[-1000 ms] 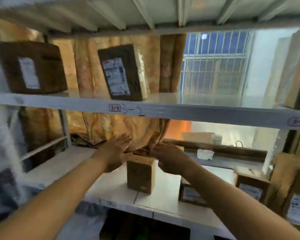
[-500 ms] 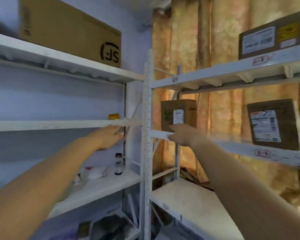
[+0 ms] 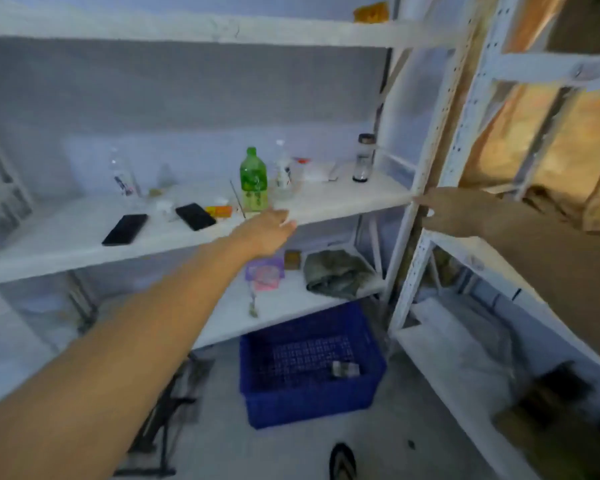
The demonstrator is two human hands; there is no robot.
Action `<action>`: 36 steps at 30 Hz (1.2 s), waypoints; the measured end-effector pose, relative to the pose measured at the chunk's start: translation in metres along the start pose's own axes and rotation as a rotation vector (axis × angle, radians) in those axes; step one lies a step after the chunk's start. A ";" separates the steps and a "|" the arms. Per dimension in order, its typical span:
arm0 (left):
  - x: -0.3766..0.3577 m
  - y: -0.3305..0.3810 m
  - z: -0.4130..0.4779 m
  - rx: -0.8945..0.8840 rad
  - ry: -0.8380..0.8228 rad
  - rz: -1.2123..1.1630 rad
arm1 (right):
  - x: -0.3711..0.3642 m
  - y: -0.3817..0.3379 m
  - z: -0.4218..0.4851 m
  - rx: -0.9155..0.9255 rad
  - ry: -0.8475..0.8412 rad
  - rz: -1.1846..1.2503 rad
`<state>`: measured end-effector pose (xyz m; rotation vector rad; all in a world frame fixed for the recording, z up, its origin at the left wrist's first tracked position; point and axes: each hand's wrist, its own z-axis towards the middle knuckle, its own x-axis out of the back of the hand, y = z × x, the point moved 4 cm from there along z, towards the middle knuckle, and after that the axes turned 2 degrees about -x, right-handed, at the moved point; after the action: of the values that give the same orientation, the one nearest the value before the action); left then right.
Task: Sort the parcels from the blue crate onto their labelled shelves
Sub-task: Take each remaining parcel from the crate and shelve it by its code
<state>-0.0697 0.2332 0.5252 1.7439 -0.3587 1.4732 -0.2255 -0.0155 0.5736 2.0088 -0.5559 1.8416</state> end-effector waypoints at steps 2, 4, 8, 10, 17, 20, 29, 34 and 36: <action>-0.048 -0.030 0.018 0.041 -0.087 0.004 | -0.046 -0.009 0.037 0.060 -0.085 0.048; -0.095 -0.053 0.039 0.075 -0.165 -0.009 | -0.091 -0.020 0.073 0.127 -0.185 0.050; -0.186 -0.087 0.082 0.186 -0.314 -0.113 | -0.182 -0.027 0.144 0.181 -0.314 0.104; -0.227 -0.098 0.107 0.214 -0.383 -0.131 | -0.238 -0.025 0.176 0.205 -0.445 0.105; -0.352 -0.132 0.154 0.343 -0.596 -0.249 | -0.432 0.001 0.209 0.138 -0.845 0.131; -0.404 -0.147 0.169 0.255 -0.661 -0.227 | -0.503 0.005 0.206 0.103 -0.930 0.164; -0.629 -0.281 0.257 0.331 -0.856 -0.143 | -0.707 0.006 0.289 -0.058 -0.850 0.420; -0.758 -0.367 0.273 0.602 -0.782 -0.300 | -0.835 -0.033 0.349 -0.247 -0.887 0.577; -0.803 -0.400 0.264 0.711 -0.789 -0.316 | -0.886 -0.055 0.355 -0.300 -1.017 0.581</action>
<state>0.1555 0.0749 -0.3683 2.7766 0.0825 0.6481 0.0408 -0.1088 -0.3400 2.6080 -1.7018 0.6940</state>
